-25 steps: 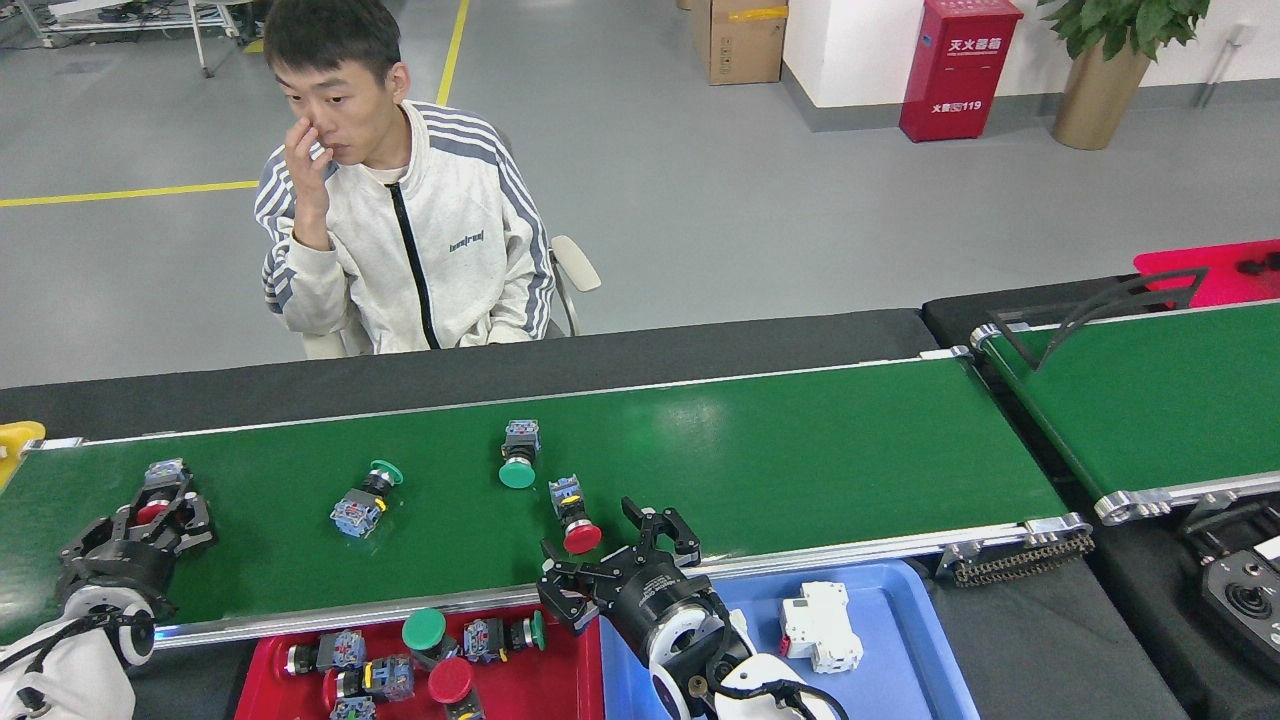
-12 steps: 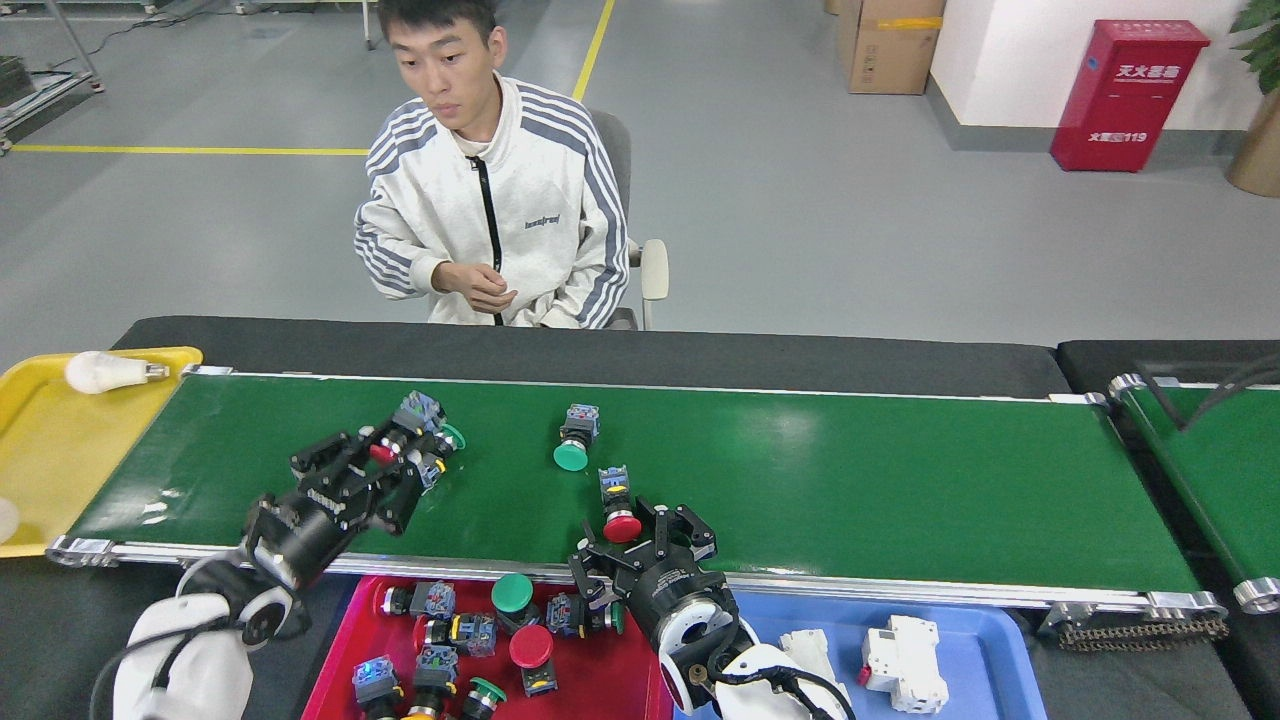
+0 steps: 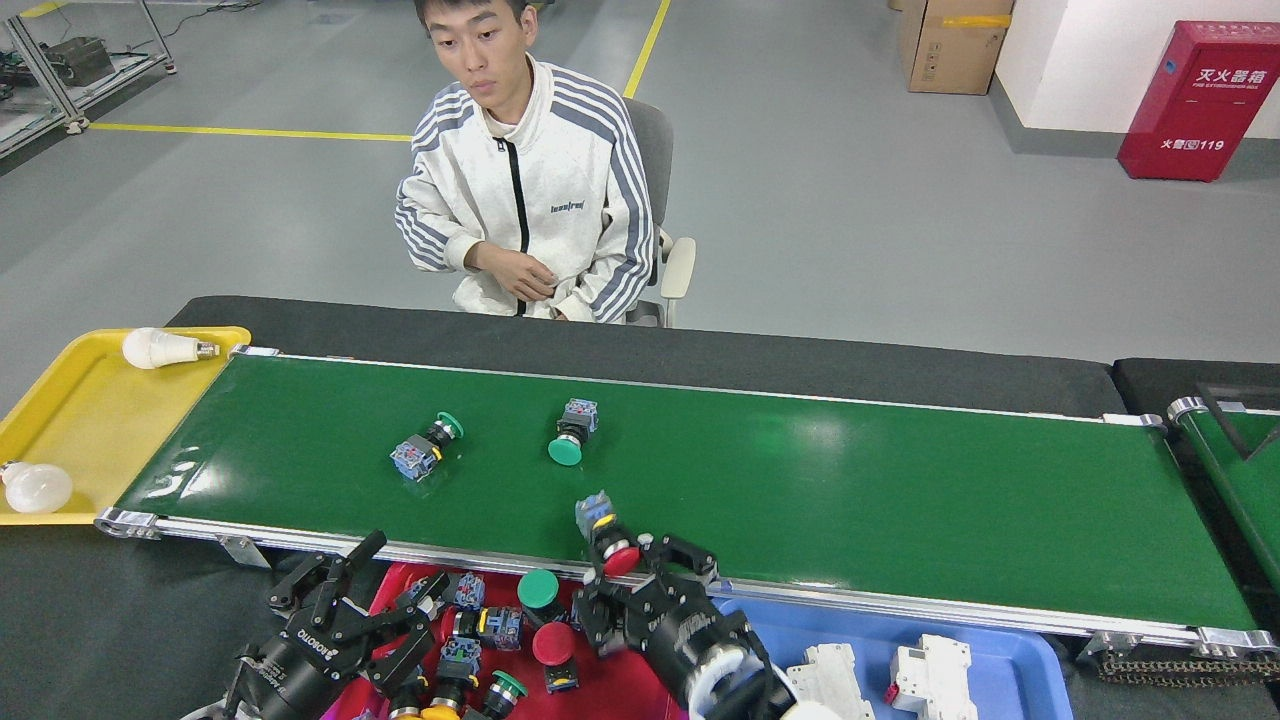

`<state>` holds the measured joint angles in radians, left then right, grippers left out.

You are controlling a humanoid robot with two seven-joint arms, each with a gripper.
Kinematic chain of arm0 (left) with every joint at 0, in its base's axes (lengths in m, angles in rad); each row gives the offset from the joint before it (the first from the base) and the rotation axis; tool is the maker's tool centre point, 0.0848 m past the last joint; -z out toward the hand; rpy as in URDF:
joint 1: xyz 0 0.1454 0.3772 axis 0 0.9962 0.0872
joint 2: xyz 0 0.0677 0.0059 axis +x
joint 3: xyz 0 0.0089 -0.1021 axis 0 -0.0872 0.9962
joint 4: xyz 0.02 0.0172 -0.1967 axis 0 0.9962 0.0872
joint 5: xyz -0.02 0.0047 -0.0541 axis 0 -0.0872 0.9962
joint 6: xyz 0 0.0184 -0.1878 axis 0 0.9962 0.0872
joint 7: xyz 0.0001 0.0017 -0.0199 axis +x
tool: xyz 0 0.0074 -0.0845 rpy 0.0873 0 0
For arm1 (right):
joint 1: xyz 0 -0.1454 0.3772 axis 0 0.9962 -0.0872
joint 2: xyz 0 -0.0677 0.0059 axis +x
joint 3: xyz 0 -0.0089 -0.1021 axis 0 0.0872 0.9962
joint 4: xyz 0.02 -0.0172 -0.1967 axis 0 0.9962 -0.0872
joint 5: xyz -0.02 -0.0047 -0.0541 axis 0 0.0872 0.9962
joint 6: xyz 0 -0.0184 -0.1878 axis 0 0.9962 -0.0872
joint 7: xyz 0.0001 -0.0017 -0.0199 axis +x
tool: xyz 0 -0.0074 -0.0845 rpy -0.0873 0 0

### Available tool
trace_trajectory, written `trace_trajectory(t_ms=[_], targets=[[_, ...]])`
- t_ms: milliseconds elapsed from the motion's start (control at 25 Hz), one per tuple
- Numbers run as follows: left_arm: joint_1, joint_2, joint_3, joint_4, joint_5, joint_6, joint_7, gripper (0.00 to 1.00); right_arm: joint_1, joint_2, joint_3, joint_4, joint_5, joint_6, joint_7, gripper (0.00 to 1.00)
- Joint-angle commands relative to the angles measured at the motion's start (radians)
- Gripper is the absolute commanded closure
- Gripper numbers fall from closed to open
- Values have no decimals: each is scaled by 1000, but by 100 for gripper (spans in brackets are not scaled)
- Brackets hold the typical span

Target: Pick switch part from conveyor to tray

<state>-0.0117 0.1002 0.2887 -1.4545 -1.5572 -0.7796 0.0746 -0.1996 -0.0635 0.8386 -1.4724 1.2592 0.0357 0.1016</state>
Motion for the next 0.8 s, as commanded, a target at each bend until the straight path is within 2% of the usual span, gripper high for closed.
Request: trace_trajectory(t_ms=[0,80,120,200,360,480,560,600,760], targets=[[-17,1,32,-6,-1,-6,2,0,-1,7,-4,-23,6,-49,-8,0],[-16,9,32,5,-1,14,4,0,-1,11,-10,-29,6,-45,-8,0],[-16,16,33,16,-1,86,4,0,0,14,-21,-37,6,-42,-8,0],[-4,23,41,29,2,94,4,0,12,7,-81,-74,6,-20,-8,0],[10,52,87,48,5,89,4,0,111,-6,-337,-198,8,201,-10,0],[-13,92,101,101,8,88,4,0,207,-59,-501,-258,8,302,-13,0],[-71,136,116,189,9,86,4,0,290,-125,-622,-278,0,273,-37,0],[-105,162,116,239,9,82,4,0,325,-136,-676,-282,-3,244,-54,0],[-237,263,110,431,19,82,5,0,376,-134,-842,-296,-9,135,-71,0]])
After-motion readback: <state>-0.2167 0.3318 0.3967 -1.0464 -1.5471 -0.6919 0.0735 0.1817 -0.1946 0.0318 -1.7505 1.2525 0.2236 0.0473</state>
